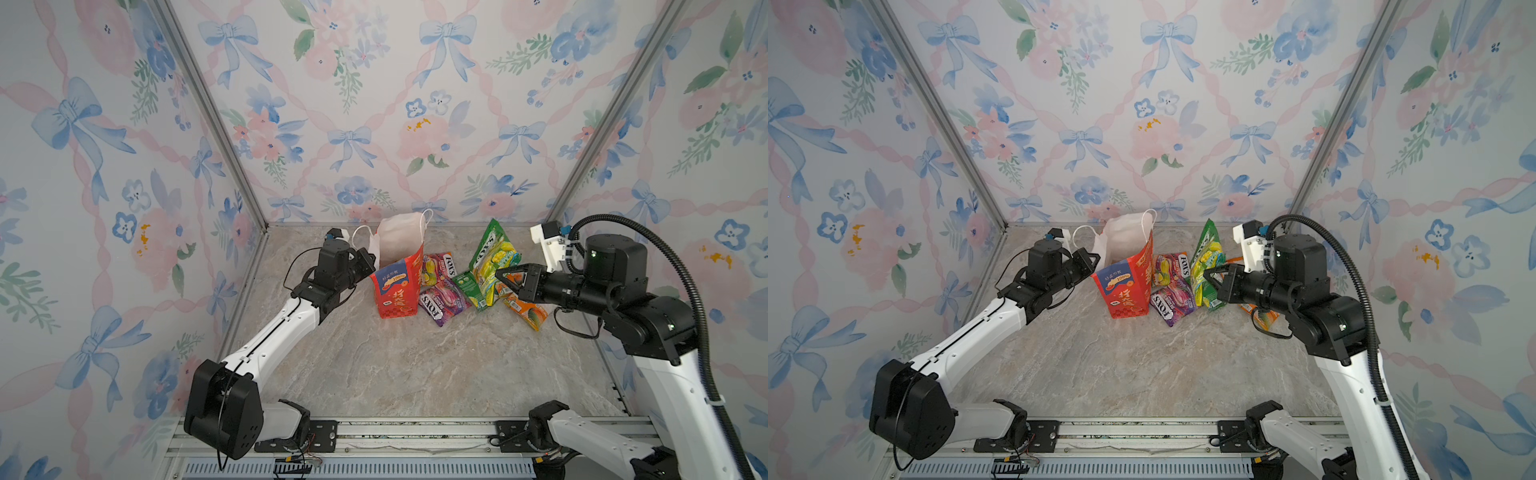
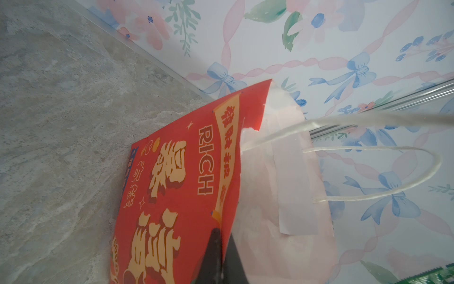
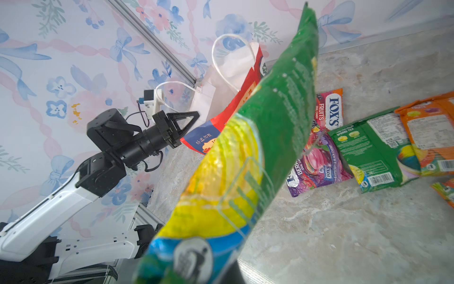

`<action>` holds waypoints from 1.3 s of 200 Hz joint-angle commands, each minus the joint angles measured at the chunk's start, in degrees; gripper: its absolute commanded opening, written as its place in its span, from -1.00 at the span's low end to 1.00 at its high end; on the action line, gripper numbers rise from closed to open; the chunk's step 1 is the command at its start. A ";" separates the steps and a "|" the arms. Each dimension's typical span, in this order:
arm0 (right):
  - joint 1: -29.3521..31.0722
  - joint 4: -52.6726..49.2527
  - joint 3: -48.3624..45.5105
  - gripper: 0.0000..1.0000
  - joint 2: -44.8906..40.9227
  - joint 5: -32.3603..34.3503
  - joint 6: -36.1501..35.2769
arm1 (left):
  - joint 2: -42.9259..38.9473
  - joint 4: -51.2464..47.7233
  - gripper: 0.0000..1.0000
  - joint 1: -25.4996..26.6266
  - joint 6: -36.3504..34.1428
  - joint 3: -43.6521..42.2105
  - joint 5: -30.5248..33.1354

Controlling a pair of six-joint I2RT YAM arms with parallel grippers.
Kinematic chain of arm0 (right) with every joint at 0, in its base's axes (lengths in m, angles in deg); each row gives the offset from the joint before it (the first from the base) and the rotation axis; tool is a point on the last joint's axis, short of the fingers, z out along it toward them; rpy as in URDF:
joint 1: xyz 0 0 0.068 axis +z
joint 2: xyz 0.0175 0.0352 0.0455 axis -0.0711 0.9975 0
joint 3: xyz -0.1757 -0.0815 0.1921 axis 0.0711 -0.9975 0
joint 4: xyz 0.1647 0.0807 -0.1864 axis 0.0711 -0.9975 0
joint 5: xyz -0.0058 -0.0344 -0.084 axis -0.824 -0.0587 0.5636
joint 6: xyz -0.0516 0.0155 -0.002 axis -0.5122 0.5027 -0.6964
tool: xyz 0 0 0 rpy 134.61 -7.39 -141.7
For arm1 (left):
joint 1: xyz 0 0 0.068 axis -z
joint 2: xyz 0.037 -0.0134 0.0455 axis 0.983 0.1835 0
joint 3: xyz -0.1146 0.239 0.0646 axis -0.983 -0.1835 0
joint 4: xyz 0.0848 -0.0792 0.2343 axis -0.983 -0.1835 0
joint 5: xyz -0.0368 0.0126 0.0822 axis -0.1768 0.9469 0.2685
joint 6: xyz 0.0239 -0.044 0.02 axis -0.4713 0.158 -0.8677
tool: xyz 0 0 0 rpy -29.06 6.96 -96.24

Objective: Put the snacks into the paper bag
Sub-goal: 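Carry the green candy bag up and over the paper bag's opening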

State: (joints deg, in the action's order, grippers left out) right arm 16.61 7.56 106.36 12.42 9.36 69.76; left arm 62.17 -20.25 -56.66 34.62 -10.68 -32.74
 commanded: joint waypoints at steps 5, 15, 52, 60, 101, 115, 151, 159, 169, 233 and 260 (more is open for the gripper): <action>-0.32 4.46 6.34 -1.00 2.71 -5.03 1.62 | 0.98 -0.20 -1.00 -0.27 0.31 1.55 -1.39; -0.20 6.52 7.95 -1.00 3.86 -6.37 2.81 | 1.35 -0.15 -1.00 -0.20 0.40 1.91 -1.59; 4.58 10.07 16.84 -1.00 10.87 -6.86 3.06 | 3.04 -0.03 -1.00 0.36 0.40 3.68 -1.70; 6.00 10.38 18.85 -1.00 12.40 -6.36 2.64 | 3.38 -0.02 -1.00 0.56 0.40 4.13 -1.77; 12.92 6.66 32.37 -1.00 22.33 -0.01 -2.14 | 4.26 -0.03 -1.00 1.05 0.40 5.10 -1.99; 13.74 6.76 34.46 -1.00 24.61 1.56 -2.80 | 3.93 0.00 -1.00 1.06 0.40 4.87 -1.75; 14.49 7.89 36.47 -1.00 28.85 5.13 -2.97 | 3.82 -0.03 -1.00 1.15 0.40 4.89 -1.61; 14.72 8.07 36.66 -1.00 29.72 5.67 -2.94 | 3.81 0.01 -1.00 1.21 0.40 4.87 -1.70; 14.93 8.11 36.88 -1.00 31.01 6.11 -2.78 | 3.76 -0.10 -1.00 1.19 0.40 4.87 -1.69; 18.12 5.22 39.00 -1.00 39.06 11.57 -4.75 | 2.90 0.00 -1.00 1.29 0.54 4.29 -1.01; 19.02 3.99 39.40 -1.00 41.13 13.66 -4.78 | 2.92 -0.03 -1.00 1.27 0.49 4.34 -0.92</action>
State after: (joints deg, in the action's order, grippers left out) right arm 34.60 11.99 143.17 52.92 19.98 66.22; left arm 65.62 -20.45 -55.79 34.65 -7.03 -33.90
